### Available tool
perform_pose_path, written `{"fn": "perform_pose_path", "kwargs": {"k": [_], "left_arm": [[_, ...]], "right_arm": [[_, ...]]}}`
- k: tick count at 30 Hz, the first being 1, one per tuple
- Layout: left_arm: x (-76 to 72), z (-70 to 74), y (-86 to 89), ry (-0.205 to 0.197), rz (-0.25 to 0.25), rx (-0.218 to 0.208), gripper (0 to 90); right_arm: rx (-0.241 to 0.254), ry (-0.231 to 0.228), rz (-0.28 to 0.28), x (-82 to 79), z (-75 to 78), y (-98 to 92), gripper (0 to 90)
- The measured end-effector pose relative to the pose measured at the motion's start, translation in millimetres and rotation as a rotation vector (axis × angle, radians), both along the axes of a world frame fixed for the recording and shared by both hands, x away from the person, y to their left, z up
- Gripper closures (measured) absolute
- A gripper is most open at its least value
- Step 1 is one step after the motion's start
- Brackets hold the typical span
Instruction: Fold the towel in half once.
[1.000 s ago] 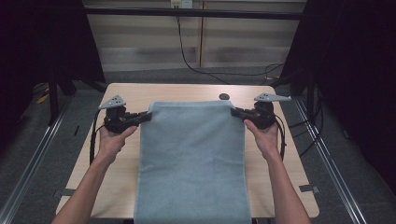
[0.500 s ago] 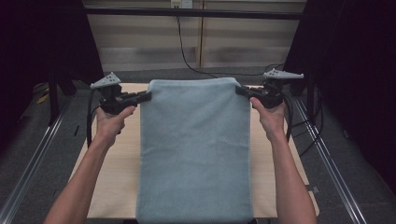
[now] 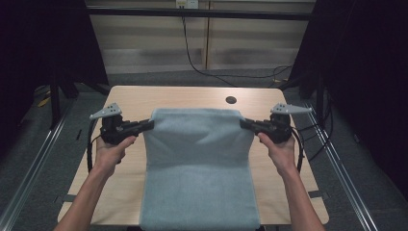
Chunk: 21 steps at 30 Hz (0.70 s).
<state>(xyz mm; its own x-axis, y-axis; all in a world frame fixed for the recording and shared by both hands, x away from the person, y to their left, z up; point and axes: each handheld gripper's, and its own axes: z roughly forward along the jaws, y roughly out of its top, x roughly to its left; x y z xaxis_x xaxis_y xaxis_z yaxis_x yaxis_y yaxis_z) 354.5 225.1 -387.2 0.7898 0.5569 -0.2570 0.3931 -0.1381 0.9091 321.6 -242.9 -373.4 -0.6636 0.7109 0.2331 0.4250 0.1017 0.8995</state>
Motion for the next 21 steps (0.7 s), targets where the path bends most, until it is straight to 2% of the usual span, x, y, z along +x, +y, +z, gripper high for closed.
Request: {"fn": "perform_pose_path", "kwargs": {"k": [2, 6, 10, 12, 14, 15, 19, 21], "left_arm": [[-10.1, -4.1, 1.3, 0.008, -0.014, 0.021, 84.8], [-31.4, -7.0, 4.0, 0.004, -0.042, 0.026, 84.8], [-51.6, -5.8, 5.6, 0.006, -0.073, 0.025, 84.8], [-60.7, -9.7, 6.4, 0.017, -0.09, 0.023, 84.8], [-69.7, -20.4, 6.7, 0.056, -0.098, 0.038, 84.8], [-73.5, -27.4, 6.9, 0.075, -0.1, 0.061, 84.8], [-89.3, -57.6, 4.6, 0.163, -0.125, 0.128, 84.8], [-97.6, -66.1, 3.0, 0.184, -0.141, 0.159, 84.7]], "right_arm": [[-0.016, 0.015, 0.008, -9.4, -9.5, 0.1, 86.6], [-0.021, 0.028, 0.033, -30.9, -20.2, 0.3, 86.6], [-0.029, 0.006, 0.043, -53.8, -16.6, -1.8, 86.6], [-0.029, -0.001, 0.05, -65.6, -13.7, -2.8, 86.6], [-0.046, 0.002, 0.056, -77.7, -15.3, -2.8, 86.6], [-0.051, 0.009, 0.062, -83.3, -19.2, -2.4, 86.6], [-0.106, 0.089, 0.081, -100.6, -48.6, 2.3, 86.6], [-0.118, 0.133, 0.088, -106.4, -63.7, 4.2, 86.6]]}}
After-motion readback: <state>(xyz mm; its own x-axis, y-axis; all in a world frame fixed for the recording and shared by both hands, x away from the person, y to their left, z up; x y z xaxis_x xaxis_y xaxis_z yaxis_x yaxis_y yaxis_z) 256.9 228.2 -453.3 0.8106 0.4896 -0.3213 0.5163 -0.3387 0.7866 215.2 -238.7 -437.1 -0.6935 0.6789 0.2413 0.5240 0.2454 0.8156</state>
